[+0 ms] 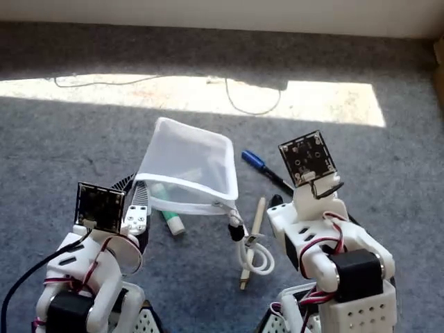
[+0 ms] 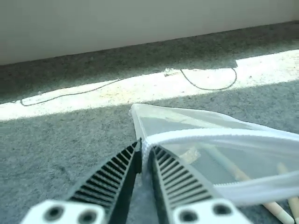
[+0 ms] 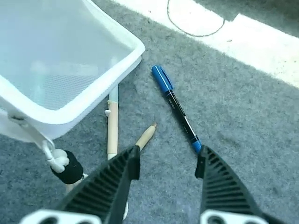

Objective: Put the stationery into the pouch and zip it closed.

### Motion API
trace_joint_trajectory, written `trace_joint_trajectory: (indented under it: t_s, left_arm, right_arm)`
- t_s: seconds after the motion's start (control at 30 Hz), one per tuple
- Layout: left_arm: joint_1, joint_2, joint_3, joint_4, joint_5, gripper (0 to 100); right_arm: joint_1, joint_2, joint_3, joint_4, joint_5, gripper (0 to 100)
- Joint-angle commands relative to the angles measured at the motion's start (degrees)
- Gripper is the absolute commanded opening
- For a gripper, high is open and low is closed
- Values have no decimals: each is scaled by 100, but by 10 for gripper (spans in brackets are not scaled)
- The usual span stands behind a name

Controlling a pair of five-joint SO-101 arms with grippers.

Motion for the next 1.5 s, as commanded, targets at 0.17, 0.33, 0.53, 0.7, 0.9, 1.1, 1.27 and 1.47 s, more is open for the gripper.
trace_joint_trajectory:
  t_s: [0.17,0.33,0.53,0.7,0.9,1.1,1.27,1.47]
  left_arm:
    - [-40,2299,-1596,-9,237,7]
    - [-505,3284,-2501,18,554,7]
    - [-901,4198,-3644,686,853,7]
    - [-998,4637,-4119,1125,1020,7]
    - [-998,4725,-4110,1152,1073,7]
    - [-1130,4725,-4101,1178,1064,7]
    - [-1376,4725,-4084,1187,1055,7]
    - [-1367,4716,-3837,1134,1046,8]
  right_arm:
    - [57,-57,251,-400,53,193]
    - [382,-57,409,-664,53,193]
    - [532,-40,866,-1279,88,191]
    - [523,84,866,-1314,97,191]
    - [514,1631,198,-1297,105,191]
    - [136,3143,-760,-1305,413,191]
    - [-4,4189,-1332,-1367,545,191]
    - [-22,5349,-1921,-1710,949,191]
